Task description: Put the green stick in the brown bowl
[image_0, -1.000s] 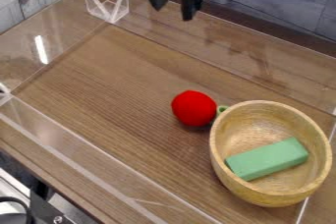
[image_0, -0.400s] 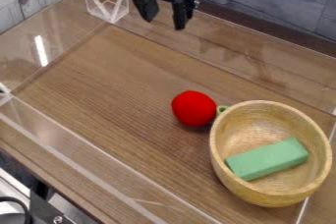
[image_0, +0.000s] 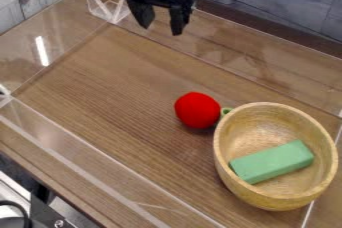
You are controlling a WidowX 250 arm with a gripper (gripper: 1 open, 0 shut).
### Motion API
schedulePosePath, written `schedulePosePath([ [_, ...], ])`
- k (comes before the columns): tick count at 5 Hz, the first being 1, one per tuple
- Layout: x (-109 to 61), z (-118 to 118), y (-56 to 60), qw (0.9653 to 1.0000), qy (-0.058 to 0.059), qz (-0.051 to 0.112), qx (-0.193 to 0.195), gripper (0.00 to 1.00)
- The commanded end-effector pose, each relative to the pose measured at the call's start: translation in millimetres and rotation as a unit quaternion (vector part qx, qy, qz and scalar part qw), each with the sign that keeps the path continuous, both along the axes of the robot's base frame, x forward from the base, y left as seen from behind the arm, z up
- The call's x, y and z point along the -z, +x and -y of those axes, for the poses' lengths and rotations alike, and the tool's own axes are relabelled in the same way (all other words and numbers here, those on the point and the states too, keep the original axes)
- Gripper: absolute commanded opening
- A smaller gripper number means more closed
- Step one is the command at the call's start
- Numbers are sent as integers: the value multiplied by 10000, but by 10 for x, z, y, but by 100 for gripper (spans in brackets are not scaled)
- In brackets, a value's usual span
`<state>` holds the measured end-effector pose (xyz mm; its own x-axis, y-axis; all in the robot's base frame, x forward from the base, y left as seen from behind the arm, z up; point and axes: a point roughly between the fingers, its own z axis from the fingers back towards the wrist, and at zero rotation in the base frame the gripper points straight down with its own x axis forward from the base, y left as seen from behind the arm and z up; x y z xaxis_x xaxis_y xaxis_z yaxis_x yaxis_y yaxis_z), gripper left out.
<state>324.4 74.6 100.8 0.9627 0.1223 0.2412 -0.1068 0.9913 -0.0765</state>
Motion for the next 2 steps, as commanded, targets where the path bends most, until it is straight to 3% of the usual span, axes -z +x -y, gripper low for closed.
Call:
schedulePosePath([
  [1,-72,-51,49,9997,55,198,153,100],
  [2,-42,-63,72,9991,71,224,355,100],
])
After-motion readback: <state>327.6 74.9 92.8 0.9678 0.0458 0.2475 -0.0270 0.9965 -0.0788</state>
